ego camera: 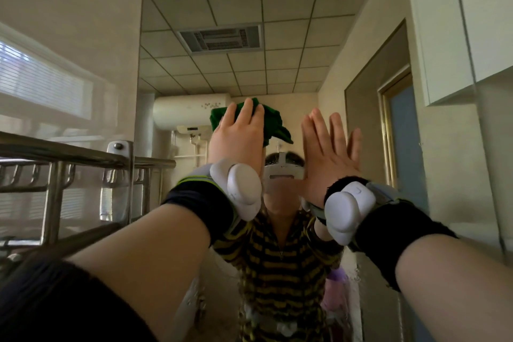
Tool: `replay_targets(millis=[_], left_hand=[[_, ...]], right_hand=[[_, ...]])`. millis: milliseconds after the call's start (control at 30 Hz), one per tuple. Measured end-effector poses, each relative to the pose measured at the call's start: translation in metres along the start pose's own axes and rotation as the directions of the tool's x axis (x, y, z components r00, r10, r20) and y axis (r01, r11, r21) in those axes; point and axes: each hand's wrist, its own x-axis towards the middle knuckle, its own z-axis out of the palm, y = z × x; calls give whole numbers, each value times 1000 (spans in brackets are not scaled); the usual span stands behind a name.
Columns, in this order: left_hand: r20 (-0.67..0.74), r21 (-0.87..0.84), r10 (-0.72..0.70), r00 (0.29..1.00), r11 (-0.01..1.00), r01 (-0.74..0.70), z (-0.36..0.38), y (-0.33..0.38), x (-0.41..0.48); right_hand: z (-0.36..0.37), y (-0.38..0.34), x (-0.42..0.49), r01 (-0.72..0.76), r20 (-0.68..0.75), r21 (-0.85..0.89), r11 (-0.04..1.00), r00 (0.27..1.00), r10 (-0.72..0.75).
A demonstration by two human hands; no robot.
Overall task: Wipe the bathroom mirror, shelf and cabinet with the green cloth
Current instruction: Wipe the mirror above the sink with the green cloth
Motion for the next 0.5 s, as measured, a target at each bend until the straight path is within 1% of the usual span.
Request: replay_targets(millis=[133,233,300,500], left_hand=[[-42,1,6,999,1000,-5,-4,8,19],[-58,7,6,998,1000,-5,-6,11,28],[-60,8,1,998,1000,-1,-5,12,27],[-50,15,65,997,998,-64,-1,15,5]], right_hand=[[2,4,0,22,-17,9,1000,1000,-21],[5,5,-1,24,-61,18,1000,998,-23],[6,4,-1,23,-80,19,1000,997,-22],[10,3,0,11,-99,16,1000,995,-9]])
